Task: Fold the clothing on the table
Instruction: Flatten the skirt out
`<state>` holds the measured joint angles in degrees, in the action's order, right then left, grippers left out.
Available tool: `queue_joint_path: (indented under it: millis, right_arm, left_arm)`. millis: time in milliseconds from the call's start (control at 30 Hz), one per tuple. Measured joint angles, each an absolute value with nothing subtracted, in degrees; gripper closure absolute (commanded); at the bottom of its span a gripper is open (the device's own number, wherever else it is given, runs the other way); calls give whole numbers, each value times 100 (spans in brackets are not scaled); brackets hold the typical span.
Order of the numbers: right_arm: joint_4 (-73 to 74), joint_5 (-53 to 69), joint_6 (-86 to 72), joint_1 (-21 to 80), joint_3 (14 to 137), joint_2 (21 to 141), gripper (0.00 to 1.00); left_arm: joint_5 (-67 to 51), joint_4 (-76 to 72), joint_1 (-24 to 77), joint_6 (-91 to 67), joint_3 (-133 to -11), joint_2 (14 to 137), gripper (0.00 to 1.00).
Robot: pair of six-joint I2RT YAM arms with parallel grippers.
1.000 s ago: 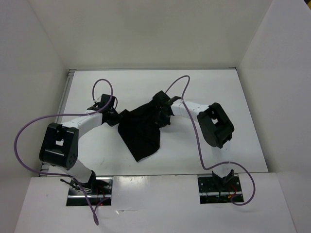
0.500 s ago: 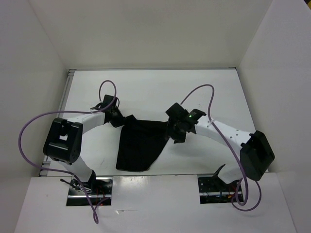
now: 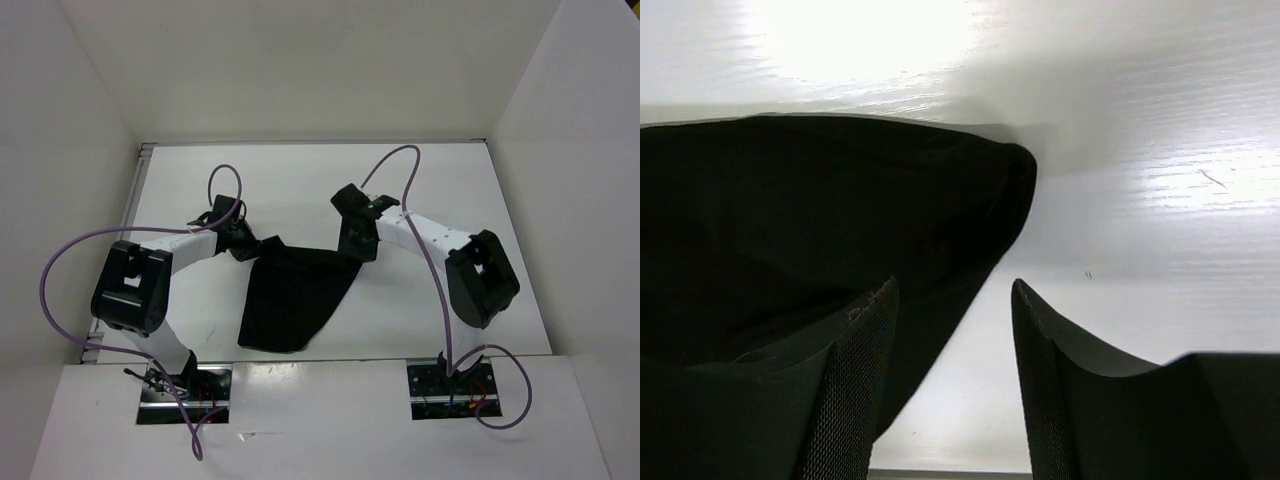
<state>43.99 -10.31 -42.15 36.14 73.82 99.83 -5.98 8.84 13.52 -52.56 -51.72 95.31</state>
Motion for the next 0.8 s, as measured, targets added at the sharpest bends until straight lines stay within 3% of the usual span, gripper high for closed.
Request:
queue_joint_path:
  millis: [233,600,700,800]
  right_arm:
    - [4104,-838,-4101,3570,7349,10245,54]
    - [3660,-478,-4128,3542,7271,10501,58]
    - [3653,-425,-4150,3542,7244,10639,66]
    - [3660,-414,-4187,3540,7207,10709,86]
  left_arm:
    - [-633,871,1354,-5249,-5172,9550,92]
    - [-637,869,1354,-5238,-5172,9561,92]
    - [-637,867,1354,-5238,-5172,9561,92]
    - [-639,867,1354,-5238,-5172,9561,92]
